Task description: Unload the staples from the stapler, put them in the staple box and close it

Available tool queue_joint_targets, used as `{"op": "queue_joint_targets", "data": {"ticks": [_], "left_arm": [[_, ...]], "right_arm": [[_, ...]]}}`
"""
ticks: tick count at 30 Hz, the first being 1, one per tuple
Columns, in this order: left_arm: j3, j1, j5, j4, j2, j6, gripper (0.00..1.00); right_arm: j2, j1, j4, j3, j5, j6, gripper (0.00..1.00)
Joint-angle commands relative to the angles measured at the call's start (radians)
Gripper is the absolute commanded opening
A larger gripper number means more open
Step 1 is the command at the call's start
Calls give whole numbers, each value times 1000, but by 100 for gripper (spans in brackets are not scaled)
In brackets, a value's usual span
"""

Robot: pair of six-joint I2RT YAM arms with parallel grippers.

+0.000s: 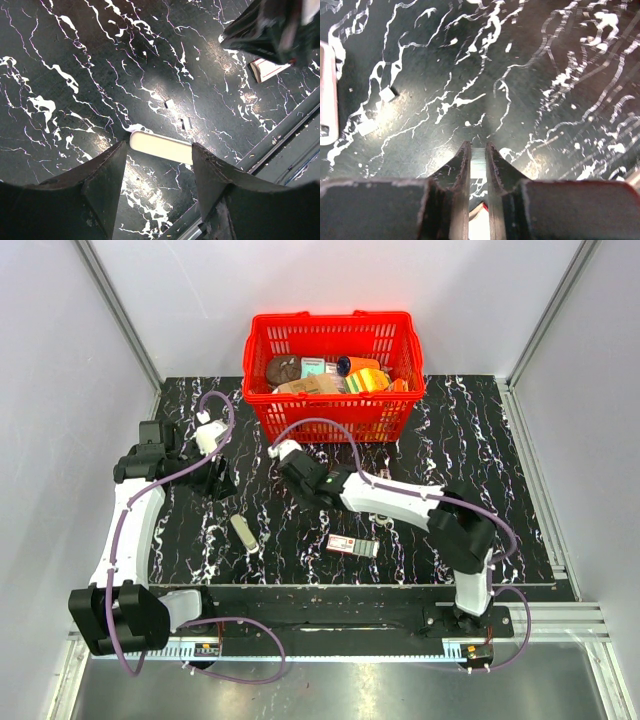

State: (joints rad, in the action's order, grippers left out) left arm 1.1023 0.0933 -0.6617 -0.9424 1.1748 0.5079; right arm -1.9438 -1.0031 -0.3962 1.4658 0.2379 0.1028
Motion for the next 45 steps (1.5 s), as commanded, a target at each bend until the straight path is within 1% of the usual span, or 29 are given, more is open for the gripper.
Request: {"op": "queue_joint_targets", "data": {"ticks": [1,3,6,11,13,15,19,23,28,30,38,45], "left_arm": [[5,8,-29,14,-20,18,59],[5,8,-32,14,-21,17,59],[8,8,-35,14,-23,17,59],[14,8,-38,-2,-24,26,59],[13,8,-33,-4,-27,27,59],[11,8,-29,-6,-30,30,59],[4,8,-26,-6,-32,35,59],[1,8,-29,-6,-29,35,59],[10,8,-33,-4,-18,29,59],[11,8,-35,-4,-18,27,59],[18,8,-32,-7,-17,26,60],[19,8,-32,-6,-15,24,60]], "right_arm": [[126,-3,-70,-37,132,294,0],[158,-3,-88,-76,156,444,0],[163,-3,-214,-72,205,676,0],[149,-6,-410,-58,267,891,0],[170,-9,-456,-80,294,969,0],[207,-15,-464,-131,310,1047,0],[284,-29,-396,-258,299,1117,0],[309,-35,-398,-329,293,1172,0],[310,-37,-412,-331,299,1189,0],[306,-37,-453,-325,301,1224,0],[318,-38,-518,-329,276,1292,0],[327,-45,-517,-340,262,1281,0]]}}
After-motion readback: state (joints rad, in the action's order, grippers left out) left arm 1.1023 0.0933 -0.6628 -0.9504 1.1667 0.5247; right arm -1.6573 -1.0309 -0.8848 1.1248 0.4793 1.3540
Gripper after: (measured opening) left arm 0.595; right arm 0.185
